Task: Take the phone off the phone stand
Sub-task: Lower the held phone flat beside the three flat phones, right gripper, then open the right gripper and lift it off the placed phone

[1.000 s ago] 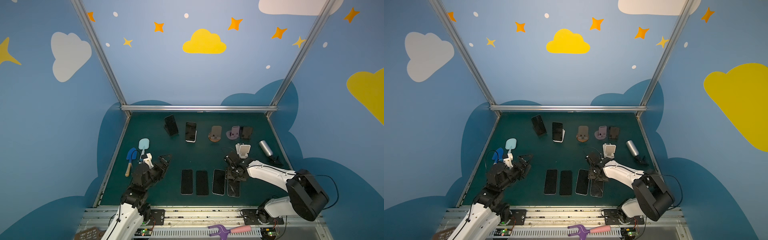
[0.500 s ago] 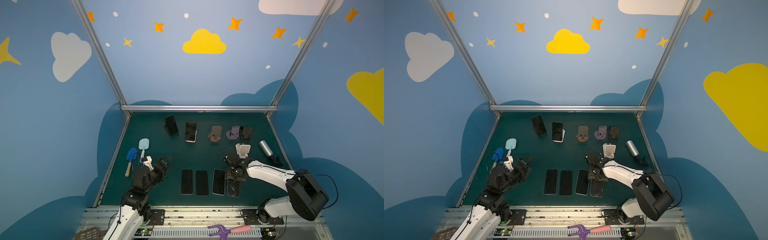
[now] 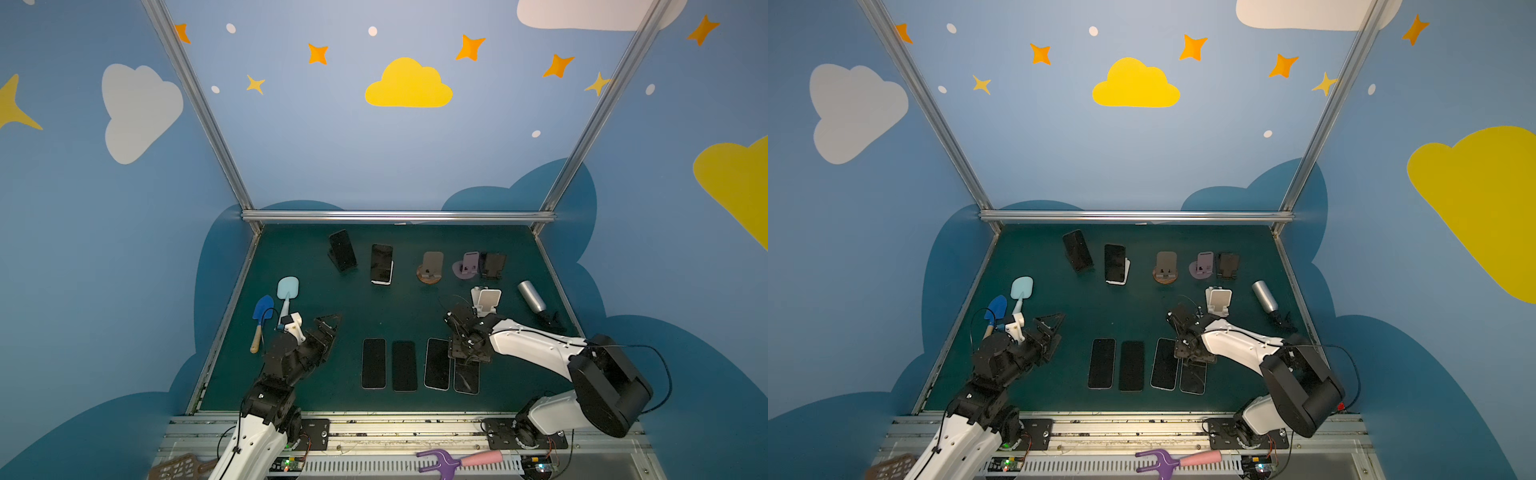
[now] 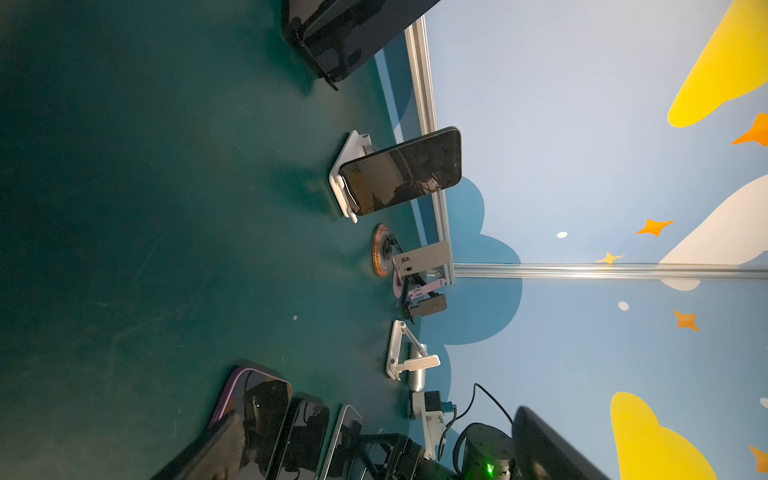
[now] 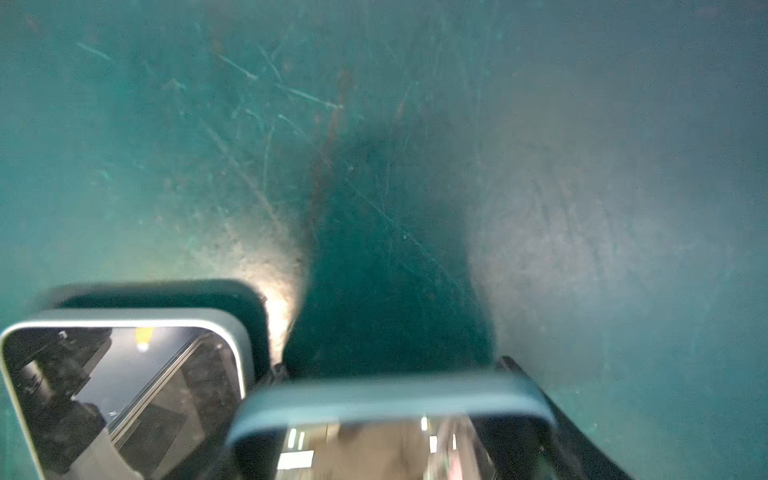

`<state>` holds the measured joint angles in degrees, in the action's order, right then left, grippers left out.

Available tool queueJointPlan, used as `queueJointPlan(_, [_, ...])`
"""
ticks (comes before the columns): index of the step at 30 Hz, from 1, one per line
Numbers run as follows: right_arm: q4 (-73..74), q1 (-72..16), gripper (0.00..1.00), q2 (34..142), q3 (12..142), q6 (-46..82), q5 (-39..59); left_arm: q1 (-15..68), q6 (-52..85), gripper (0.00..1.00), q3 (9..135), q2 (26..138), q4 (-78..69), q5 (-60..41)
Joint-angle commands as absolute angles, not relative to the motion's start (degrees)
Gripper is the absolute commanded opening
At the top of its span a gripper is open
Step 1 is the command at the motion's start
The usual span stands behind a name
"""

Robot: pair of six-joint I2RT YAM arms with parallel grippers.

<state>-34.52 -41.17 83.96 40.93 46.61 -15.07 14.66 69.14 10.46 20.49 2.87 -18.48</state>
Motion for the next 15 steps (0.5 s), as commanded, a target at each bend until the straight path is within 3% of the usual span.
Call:
queueJointPlan(1, [-27.95, -41.48, 0.79, 89.03, 37.53, 48.69, -16.84, 14.72, 69.30, 1.00, 10.19, 18.89, 3.85, -17.70])
queueJointPlan(15, [-28.36, -41.47, 0.79, 82.88, 37.97, 48.43, -14.00, 14.85, 69.68, 1.00, 10.02, 19.66, 3.22, -17.45])
